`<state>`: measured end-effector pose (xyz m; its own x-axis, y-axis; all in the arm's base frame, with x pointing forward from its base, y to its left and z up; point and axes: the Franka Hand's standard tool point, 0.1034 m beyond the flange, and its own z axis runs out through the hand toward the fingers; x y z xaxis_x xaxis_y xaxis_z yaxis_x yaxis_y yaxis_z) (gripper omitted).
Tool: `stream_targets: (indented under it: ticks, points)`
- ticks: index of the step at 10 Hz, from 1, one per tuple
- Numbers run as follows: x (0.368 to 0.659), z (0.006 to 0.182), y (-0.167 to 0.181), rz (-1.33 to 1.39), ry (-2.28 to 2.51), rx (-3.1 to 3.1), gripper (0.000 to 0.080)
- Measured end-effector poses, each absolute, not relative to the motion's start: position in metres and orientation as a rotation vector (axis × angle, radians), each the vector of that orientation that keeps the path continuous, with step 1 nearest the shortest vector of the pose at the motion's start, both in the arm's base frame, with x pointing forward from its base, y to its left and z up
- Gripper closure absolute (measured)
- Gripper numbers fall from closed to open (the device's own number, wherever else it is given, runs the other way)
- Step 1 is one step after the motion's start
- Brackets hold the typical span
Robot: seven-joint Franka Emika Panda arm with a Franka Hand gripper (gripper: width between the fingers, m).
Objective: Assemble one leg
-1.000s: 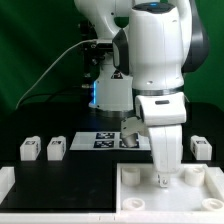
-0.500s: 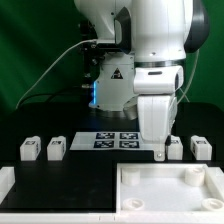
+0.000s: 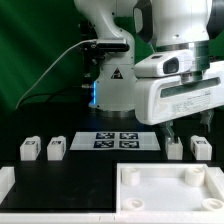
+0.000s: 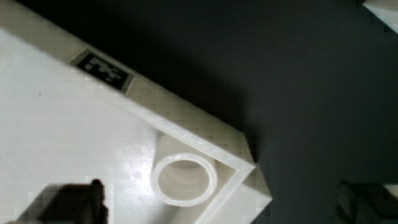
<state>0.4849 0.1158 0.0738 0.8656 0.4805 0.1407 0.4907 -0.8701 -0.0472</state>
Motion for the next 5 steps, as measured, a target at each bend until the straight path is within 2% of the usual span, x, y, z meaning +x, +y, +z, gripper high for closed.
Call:
stream_targets:
  ticks: [1,3,5]
  points:
    - [0.484,0.074,0.118,-0.181,-0.593,-2.985,0.0150]
    - [0.471,0.071,0.151,-0.124,-0.115,-3.009,0.0150]
    - [0.464,0.069,0.169,-0.110,0.054,-2.996,0.0150]
